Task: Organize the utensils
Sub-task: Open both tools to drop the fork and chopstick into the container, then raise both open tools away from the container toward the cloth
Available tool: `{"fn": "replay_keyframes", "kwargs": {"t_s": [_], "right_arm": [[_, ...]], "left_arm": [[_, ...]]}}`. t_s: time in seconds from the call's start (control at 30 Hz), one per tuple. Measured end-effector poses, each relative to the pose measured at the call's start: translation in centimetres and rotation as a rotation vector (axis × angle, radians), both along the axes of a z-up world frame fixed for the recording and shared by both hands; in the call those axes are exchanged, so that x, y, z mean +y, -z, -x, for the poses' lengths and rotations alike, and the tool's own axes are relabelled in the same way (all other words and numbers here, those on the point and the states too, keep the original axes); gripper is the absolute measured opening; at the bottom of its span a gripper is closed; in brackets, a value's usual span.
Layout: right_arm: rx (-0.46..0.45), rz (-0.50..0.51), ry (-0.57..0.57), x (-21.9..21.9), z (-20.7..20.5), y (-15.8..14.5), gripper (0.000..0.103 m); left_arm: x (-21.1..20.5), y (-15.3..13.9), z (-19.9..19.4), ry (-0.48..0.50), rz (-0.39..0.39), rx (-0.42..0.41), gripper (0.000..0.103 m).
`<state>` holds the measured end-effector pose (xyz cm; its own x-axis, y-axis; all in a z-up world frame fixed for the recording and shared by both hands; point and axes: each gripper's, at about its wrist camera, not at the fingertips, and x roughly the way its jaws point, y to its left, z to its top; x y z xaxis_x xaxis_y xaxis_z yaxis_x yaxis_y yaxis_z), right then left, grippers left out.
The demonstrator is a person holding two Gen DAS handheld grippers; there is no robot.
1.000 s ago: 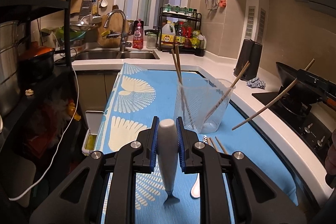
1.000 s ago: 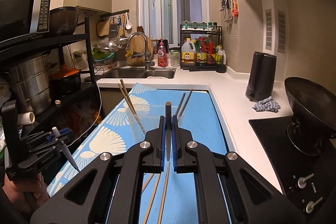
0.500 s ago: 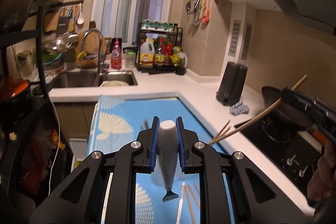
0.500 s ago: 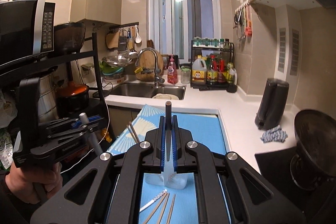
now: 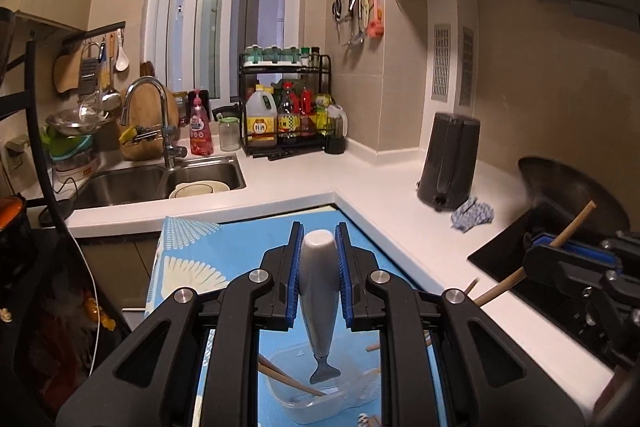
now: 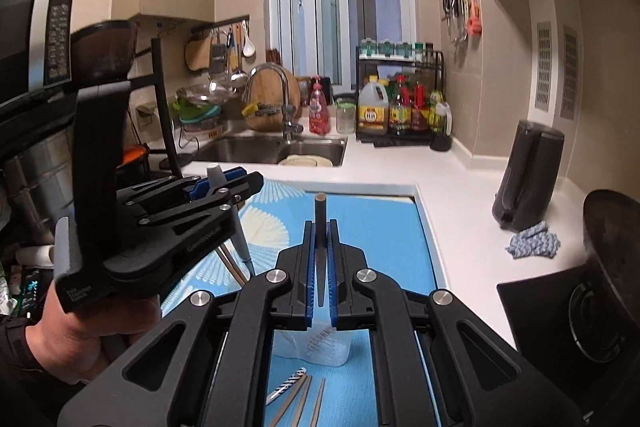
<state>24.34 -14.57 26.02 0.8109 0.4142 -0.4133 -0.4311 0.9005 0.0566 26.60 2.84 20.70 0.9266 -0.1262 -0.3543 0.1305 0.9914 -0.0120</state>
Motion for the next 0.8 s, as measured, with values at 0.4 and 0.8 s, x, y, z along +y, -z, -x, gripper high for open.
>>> {"fn": "replay_keyframes", "kwargs": {"t_s": [0.4,0.8], "right_arm": [[0.099,0.089,0.006,1.3,-0.4,5.9,0.007],[0.053,0.087,0.033,0.8,2.5,3.9,0.022]], "left_arm": [[1.4,6.6,-0.5,-0.016,0.021,0.126,0.017],[1.6,2.2,4.8,-0.032,0.029,0.033,0.045]]}}
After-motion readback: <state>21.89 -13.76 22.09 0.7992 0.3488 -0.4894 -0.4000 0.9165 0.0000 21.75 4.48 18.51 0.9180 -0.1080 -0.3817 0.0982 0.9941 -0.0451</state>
